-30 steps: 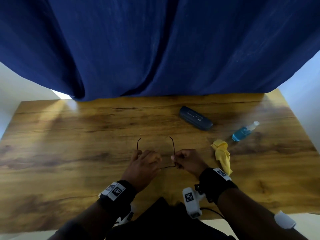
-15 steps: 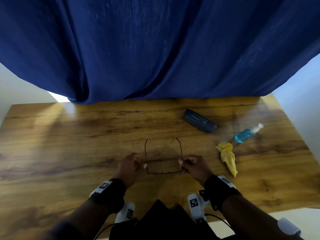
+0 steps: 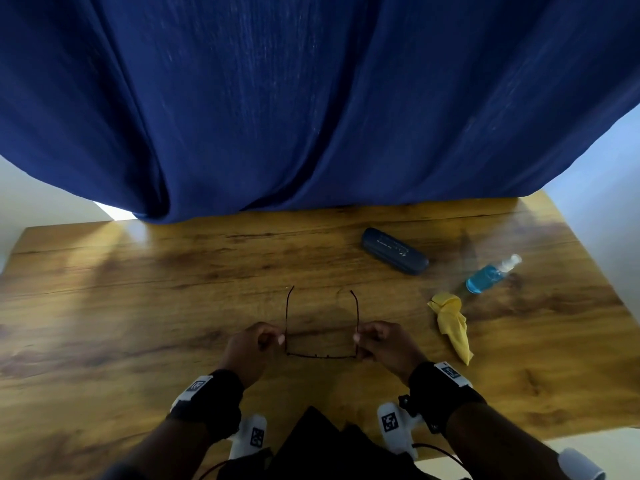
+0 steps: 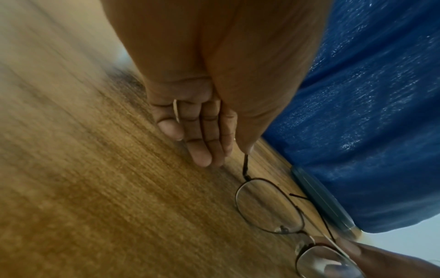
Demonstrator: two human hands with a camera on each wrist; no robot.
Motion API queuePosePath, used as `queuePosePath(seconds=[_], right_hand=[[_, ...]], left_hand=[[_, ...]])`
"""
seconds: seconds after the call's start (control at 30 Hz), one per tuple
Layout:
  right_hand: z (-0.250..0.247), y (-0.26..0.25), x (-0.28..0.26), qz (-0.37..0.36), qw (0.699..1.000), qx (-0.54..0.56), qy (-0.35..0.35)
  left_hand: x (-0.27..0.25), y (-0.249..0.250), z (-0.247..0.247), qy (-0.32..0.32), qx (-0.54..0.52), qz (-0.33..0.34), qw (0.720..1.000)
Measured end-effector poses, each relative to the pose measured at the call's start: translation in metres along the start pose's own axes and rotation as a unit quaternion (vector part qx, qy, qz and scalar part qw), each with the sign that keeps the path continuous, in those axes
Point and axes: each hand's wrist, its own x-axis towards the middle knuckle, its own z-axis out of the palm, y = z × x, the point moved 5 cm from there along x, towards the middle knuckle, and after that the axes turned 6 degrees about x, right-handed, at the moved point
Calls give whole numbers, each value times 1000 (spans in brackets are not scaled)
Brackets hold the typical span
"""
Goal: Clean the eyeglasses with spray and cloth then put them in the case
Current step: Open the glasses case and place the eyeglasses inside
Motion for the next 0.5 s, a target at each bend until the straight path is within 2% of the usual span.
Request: queuePosePath(seconds=[0.13,0.2,0.27,0.37,0.43,0.5], right_hand=[[-16,-7,5,-10,999,-40,-2],[-34,-18,10,-51,992,-112,29],[-57,-38,17,-119,967,-203,94],[-90,-69,35,-198,917,-279,205],[-105,-83,54,-202,889,-336,236],[-114,-89,75,-166,880,-381,229]], left_hand=[[-1,-2,-3,29,-17,-12,999],[-2,-5,-6,42,-24,-19,999],[-2,-8,-8,55,-26,-25,998],[-2,-10,-11,73,-20,-41,996],[-1,-9,-13,85,-18,-50,995],[-2,-8,-15,97,-11,-51,994]])
